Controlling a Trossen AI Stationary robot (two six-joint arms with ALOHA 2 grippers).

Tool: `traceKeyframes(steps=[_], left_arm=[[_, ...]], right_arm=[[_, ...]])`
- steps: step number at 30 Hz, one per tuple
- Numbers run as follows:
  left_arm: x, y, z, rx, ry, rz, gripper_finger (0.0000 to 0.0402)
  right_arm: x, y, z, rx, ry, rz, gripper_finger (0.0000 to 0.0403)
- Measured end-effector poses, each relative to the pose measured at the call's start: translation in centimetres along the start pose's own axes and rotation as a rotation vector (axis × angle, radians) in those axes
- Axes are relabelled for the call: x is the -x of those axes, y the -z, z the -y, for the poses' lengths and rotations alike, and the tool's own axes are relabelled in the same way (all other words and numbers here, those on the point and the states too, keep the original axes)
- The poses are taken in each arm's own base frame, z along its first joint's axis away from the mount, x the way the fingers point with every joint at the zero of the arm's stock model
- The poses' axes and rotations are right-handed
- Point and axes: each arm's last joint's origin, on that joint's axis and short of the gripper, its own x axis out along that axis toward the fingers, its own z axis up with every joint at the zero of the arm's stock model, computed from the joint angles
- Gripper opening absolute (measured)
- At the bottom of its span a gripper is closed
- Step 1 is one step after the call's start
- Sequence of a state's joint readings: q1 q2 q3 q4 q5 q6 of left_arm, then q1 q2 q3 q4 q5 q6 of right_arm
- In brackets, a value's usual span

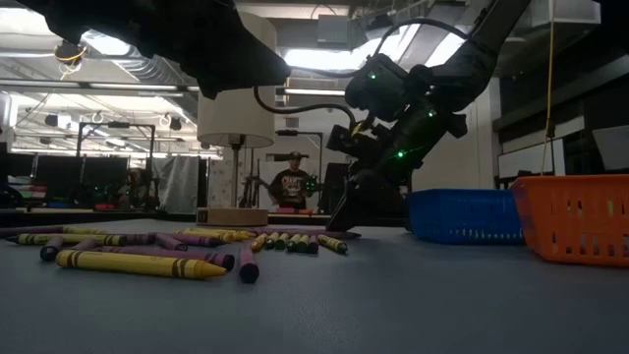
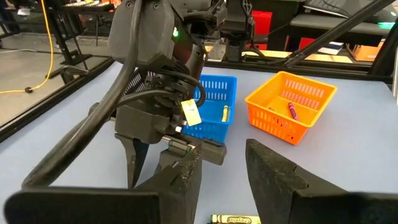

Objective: Sort crayons
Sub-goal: Put the purple crayon into the orange bin

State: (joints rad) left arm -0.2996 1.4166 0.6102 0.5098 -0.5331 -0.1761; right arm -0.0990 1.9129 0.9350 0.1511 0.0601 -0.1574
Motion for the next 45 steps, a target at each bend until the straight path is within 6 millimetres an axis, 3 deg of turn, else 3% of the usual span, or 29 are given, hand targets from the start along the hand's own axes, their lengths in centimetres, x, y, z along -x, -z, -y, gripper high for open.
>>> traceKeyframes(steps=[5, 15, 22, 32, 40, 45], left_arm=[[0.0, 0.0, 0.0, 0.0, 0.0, 0.0, 0.0108], [0.0, 0.0, 0.0, 0.0, -0.001, 0.0, 0.0108], [0.0, 0.0, 0.0, 0.0, -0.001, 0.0, 0.0108], [0.0, 0.1, 0.0, -0.004, -0.002, -0.006, 0.0108], [0.0, 0.1, 0.0, -0.004, -0.002, -0.007, 0.0108], [0.0, 0.1, 0.0, -0.004, -0.002, -0.007, 0.0108]], right_arm=[[0.0, 0.1, 0.0, -0.001, -0.003, -0.016, 0.0103], [0.1, 0.1, -0.1, 0.0, -0.007, -0.017, 0.0011], [0.2, -0.4, 0.0, 0.0, -0.008, -0.033, 0.0024], [1.8, -4.0, 0.7, 0.009, -0.043, -0.201, 0.0016], [4.8, -7.8, 1.2, 0.005, -0.136, -0.344, 0.0018], [6.7, -9.0, 1.5, -0.023, -0.141, -0.415, 0.0017]])
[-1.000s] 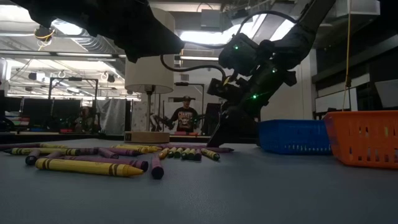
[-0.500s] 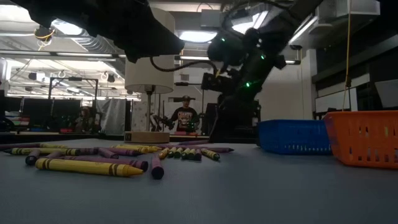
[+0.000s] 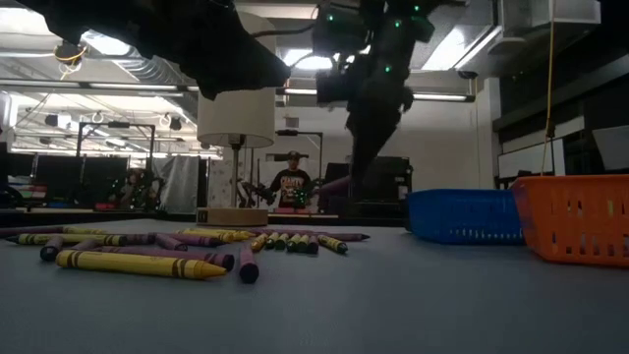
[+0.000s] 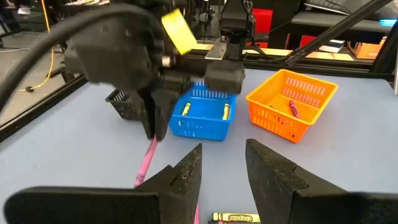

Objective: Sort crayons
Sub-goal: Put the purple crayon into the orange bin

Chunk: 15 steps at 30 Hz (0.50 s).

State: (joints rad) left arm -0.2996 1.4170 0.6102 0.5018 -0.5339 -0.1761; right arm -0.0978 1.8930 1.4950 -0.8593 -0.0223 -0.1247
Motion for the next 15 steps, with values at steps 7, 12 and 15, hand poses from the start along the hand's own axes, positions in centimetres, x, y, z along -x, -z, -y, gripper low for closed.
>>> traceKeyframes(steps=[7, 12, 15], left_arm=[[0.0, 0.1, 0.0, -0.006, -0.001, -0.01, 0.0108], [0.0, 0.2, 0.0, -0.01, -0.002, -0.016, 0.0108], [0.0, 0.2, 0.0, -0.011, -0.002, -0.016, 0.0108]], right_arm=[[4.0, 1.6, -0.8, -0.067, -0.009, -0.005, 0.0017], [7.5, 3.6, -3.4, -0.087, -0.026, 0.064, 0.0017], [9.2, 5.6, -5.6, -0.095, -0.042, 0.096, 0.0017]])
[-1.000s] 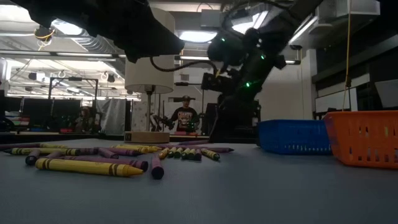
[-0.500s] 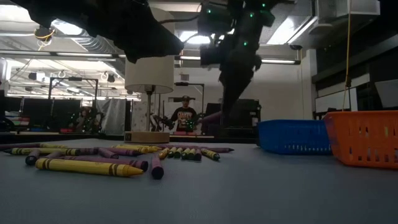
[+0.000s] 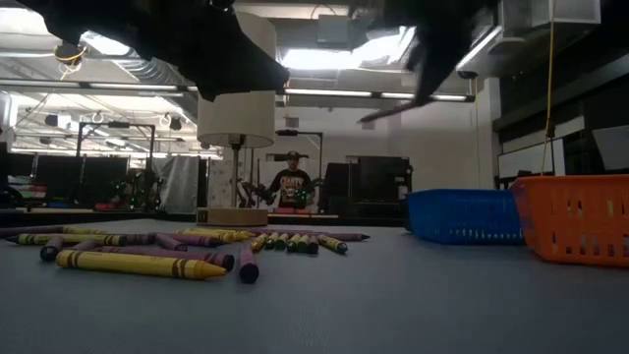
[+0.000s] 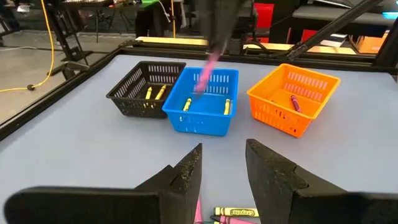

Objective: Sort crayons
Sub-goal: Put the purple crayon into the orange bin

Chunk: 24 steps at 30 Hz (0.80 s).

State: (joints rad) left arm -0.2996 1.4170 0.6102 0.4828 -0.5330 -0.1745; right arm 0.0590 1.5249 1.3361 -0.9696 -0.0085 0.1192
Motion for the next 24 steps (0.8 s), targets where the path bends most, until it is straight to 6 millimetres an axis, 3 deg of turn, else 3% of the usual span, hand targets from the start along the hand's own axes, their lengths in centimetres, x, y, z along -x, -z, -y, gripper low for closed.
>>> traceKeyframes(steps=[6, 14, 19, 24], left_arm=[[0.0, 0.0, 0.0, -0.002, 0.001, -0.002, 0.0108], [0.0, 0.0, 0.0, -0.002, 0.001, -0.003, 0.0108], [0.0, 0.0, 0.0, -0.002, 0.001, -0.003, 0.0108], [0.0, 0.0, 0.0, -0.002, 0.001, -0.003, 0.0108]], right_arm=[[1.7, 4.6, -4.5, -0.049, -0.014, 0.067, 0.0017], [0.3, 10.0, -8.9, -0.083, -0.038, 0.023, 0.0017], [-0.8, 12.2, -10.3, -0.131, -0.046, -0.032, 0.0017], [-1.0, 13.0, -10.9, -0.143, -0.047, -0.05, 0.0017]])
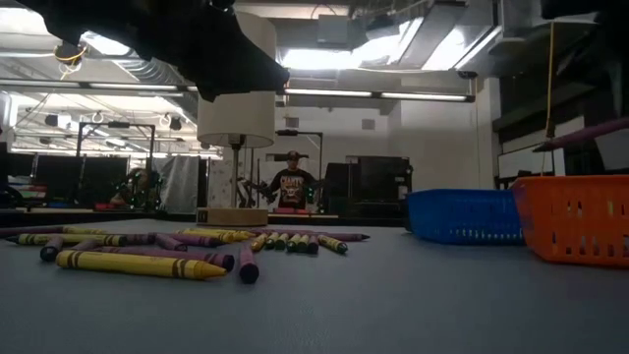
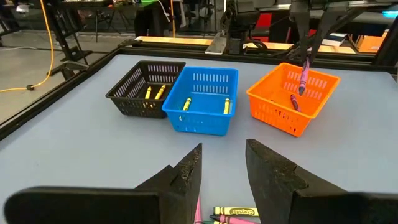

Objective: Sort crayons
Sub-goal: Put the purple crayon into the orange bin

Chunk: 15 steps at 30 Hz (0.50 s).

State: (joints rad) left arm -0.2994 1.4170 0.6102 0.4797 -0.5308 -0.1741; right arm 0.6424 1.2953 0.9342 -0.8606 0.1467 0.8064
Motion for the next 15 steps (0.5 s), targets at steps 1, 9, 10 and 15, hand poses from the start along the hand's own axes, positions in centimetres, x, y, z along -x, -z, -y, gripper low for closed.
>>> traceKeyframes(steps=[1, 9, 10, 15], left_arm=[[0.0, 0.0, 0.01, 0.0, 0.0, 0.0, 0.0108], [0.0, 0.0, 0.01, 0.0, 0.0, 0.0, 0.0108], [0.0, 0.0, 0.0, 0.0, 0.0, 0.0, 0.0108], [0.0, 0.0, 0.01, 0.0, 0.0, 0.0, 0.0108]], right_arm=[[-0.03, 0.04, -0.01, 0.001, 0.0, -0.001, 0.0017], [-0.04, 0.01, 0.02, 0.0, 0.002, -0.001, 0.0017], [-0.04, 0.01, 0.02, 0.0, 0.002, -0.001, 0.0017], [-0.04, 0.02, 0.03, 0.0, 0.002, -0.002, 0.0031]])
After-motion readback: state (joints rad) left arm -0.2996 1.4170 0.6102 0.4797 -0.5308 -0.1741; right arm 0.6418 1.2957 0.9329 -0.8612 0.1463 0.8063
